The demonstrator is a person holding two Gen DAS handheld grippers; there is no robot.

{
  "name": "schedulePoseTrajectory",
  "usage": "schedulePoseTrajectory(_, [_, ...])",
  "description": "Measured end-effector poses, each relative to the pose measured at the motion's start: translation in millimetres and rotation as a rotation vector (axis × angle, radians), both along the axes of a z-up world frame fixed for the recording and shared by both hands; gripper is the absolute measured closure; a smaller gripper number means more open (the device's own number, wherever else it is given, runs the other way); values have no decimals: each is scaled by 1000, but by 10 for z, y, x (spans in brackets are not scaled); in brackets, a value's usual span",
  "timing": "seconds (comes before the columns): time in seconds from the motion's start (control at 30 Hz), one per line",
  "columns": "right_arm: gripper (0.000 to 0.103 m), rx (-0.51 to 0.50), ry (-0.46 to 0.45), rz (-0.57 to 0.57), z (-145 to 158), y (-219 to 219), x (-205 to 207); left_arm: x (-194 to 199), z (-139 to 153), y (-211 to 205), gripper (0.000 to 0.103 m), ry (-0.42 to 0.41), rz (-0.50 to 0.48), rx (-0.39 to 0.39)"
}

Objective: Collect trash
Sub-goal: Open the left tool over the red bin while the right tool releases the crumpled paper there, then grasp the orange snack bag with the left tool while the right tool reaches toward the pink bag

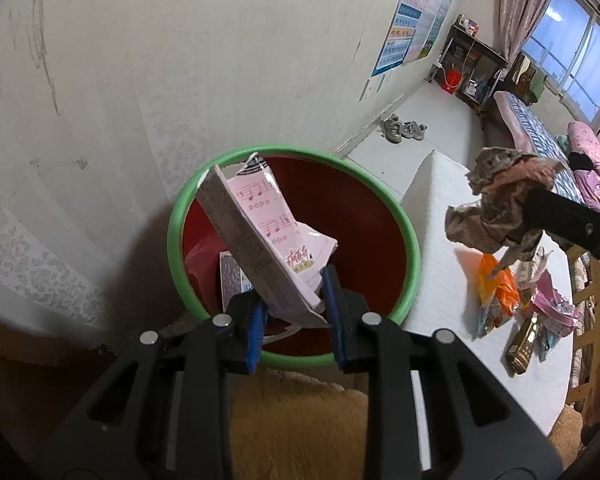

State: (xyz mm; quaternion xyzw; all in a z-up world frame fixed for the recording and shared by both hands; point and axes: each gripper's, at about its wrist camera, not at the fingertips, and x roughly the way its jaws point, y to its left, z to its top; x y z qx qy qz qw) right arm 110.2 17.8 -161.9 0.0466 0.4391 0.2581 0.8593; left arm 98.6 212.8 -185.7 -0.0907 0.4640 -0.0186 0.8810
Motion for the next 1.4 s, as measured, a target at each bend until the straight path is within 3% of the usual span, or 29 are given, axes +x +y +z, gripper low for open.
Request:
schedulePoseTrajectory(0.67, [57,-8,30,36,-150,206,330,260,-157,20,78,25,27,18])
schedulePoseTrajectory(0.7, [55,-8,27,36,-154,212,330,264,-159,26,76,24,27,16])
schedulePoseTrajectory(0.73, [52,-7,26,38,-158,218,328,268,-169,25,69,24,27,15])
schedulePoseTrajectory(0.77, [46,-4,26,40,-165,223,332,276,-182,24,59,28,32,16])
schedulePoseTrajectory(0.8, [41,-1,28,42,-168,223,336,270,-186,31,41,22,44,17])
schedulePoseTrajectory(1.1, [35,18,18,-3,-94,-11,168,160,-83,40,32,-14,79,9])
schedulePoseTrajectory(1.4, [30,-56,-8,-180,-88,-1025,-437,62,106,-275,30,-43,50,36])
